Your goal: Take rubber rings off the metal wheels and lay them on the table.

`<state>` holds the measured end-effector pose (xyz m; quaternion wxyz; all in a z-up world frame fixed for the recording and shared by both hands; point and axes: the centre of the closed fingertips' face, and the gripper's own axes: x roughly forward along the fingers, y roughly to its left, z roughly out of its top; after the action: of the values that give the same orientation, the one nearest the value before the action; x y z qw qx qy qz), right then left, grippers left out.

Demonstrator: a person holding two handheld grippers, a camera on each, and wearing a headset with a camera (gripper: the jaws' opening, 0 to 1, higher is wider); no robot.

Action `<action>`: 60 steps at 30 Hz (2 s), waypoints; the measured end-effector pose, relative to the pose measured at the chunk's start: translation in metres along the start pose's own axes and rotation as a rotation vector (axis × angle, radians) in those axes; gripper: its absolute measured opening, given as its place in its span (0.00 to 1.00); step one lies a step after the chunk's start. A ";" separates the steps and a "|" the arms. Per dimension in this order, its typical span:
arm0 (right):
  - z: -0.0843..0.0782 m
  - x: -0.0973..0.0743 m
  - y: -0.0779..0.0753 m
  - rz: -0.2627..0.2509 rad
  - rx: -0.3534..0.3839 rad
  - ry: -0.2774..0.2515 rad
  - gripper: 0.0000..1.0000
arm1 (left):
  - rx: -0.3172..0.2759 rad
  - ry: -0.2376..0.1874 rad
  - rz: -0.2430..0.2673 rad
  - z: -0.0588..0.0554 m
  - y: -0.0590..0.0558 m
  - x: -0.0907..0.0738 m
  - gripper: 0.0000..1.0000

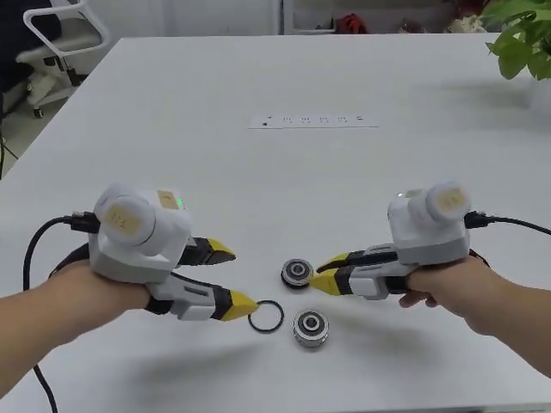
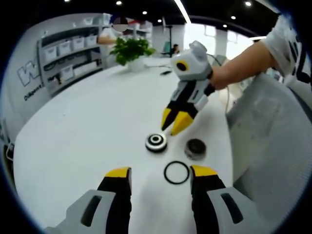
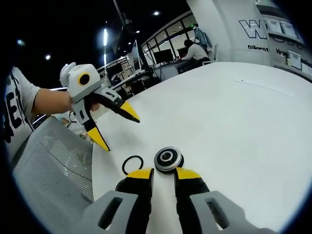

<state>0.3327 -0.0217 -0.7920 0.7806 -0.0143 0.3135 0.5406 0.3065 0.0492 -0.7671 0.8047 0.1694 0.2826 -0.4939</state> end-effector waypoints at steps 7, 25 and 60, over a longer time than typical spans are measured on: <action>-0.001 0.003 -0.003 -0.009 -0.009 0.001 0.15 | 0.000 0.003 -0.006 0.001 0.000 0.009 0.48; -0.008 0.008 -0.007 -0.012 -0.025 0.009 0.17 | -0.020 0.007 -0.023 0.005 0.007 0.031 0.45; -0.011 0.009 -0.008 -0.019 -0.050 0.007 0.19 | -0.011 0.002 -0.057 0.022 0.007 0.065 0.32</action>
<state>0.3364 -0.0212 -0.8074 0.7838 -0.0387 0.3026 0.5409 0.3419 -0.0055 -0.7899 0.7909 0.1574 0.2909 -0.5149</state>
